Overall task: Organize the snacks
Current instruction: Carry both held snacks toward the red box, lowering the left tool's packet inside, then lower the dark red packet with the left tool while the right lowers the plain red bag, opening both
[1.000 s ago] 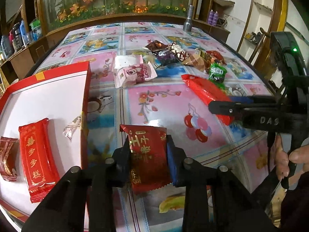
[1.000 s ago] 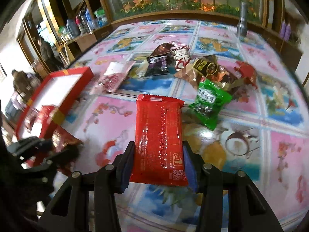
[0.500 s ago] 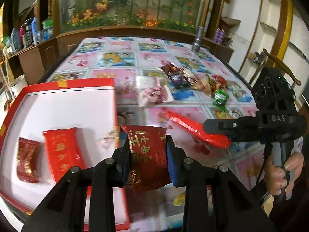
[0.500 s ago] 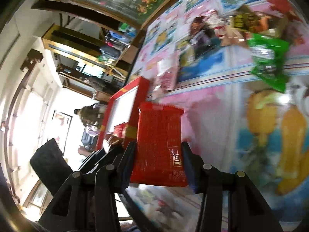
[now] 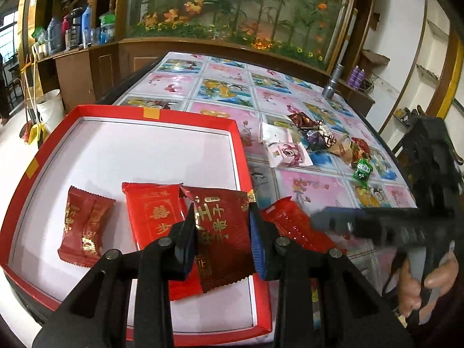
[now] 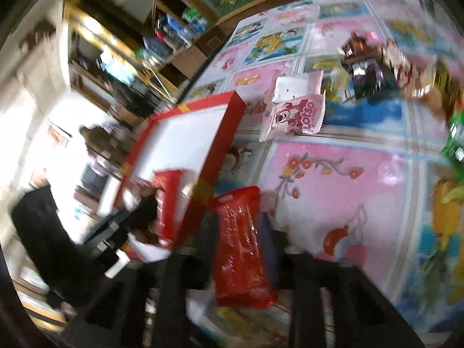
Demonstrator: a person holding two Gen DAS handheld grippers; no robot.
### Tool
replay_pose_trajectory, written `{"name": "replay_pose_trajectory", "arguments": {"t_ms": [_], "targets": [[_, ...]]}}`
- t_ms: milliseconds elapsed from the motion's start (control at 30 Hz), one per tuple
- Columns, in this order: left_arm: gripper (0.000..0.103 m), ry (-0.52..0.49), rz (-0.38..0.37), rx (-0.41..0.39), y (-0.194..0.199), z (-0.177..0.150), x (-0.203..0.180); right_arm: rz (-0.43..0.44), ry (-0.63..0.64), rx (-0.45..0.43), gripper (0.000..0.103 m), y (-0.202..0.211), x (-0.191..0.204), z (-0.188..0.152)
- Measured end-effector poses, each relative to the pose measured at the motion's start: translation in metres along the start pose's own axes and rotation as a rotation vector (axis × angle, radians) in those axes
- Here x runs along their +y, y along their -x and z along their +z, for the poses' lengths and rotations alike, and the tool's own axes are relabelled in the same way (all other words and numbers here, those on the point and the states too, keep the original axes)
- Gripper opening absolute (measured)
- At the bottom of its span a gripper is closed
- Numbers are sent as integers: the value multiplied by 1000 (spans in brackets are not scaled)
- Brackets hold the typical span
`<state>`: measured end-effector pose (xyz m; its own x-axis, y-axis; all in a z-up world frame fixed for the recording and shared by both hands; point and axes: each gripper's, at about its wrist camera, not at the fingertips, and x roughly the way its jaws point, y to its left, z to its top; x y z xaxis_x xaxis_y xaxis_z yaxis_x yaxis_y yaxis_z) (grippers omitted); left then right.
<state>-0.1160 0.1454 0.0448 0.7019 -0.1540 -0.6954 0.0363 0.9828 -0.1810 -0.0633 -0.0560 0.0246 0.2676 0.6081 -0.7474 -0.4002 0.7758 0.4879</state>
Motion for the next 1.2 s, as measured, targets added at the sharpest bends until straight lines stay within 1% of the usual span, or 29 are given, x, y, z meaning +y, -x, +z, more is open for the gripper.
{"name": "replay_pose_trajectory", "arguments": {"t_ms": [33, 67, 100, 133, 167, 233, 300, 333, 367, 400, 433, 567, 600, 700, 833, 933, 967, 1100, 1200], "targets": [[29, 1, 0, -3, 1, 0, 1, -7, 39, 3, 58, -1, 10, -3], [30, 4, -1, -5, 1, 0, 2, -29, 87, 5, 59, -3, 20, -6], [30, 7, -1, -6, 2, 0, 3, -55, 125, 9, 62, -5, 28, -8], [30, 8, -1, -8, 2, 0, 4, -98, 173, 19, 68, -9, 36, -12], [30, 7, -3, -9, 3, 0, 4, -136, 208, 25, 70, -14, 43, -15], [30, 10, -4, -9, 4, -1, 5, -228, 267, 33, 70, -26, 53, -21], [30, 11, 0, -11, 6, -1, 5, -324, 303, 51, 70, -35, 50, -28], [30, 13, 1, -13, 6, -1, 6, -383, 343, 23, 68, -36, 50, -31], [30, 14, 2, -14, 7, -1, 6, -393, 356, 20, 68, -38, 48, -31], [30, 16, 1, -13, 7, -1, 6, -377, 348, 18, 60, -36, 47, -31], [30, 16, 0, -12, 7, -1, 7, -377, 344, 17, 47, -33, 45, -31], [30, 16, 0, -15, 7, 0, 7, -371, 311, 1, 47, -28, 35, -28], [30, 18, 0, -15, 7, 0, 8, -348, 286, -2, 47, -24, 31, -25], [29, 20, 7, -18, 8, 0, 9, -240, 173, -8, 47, -10, 13, -18], [29, 34, 12, -18, 7, 1, 14, -46, 7, -21, 47, 7, -17, -7], [29, 39, 19, -23, 8, 2, 19, 96, -71, -43, 47, 18, -27, 1], [29, 44, 20, -23, 8, 2, 21, 138, -91, -45, 47, 19, -28, 3], [29, 60, 37, -24, 9, 3, 30, 252, -116, -37, 47, 15, -15, 11], [30, 72, 48, -23, 10, 2, 36, 298, -107, -21, 47, 2, 4, 20]]}}
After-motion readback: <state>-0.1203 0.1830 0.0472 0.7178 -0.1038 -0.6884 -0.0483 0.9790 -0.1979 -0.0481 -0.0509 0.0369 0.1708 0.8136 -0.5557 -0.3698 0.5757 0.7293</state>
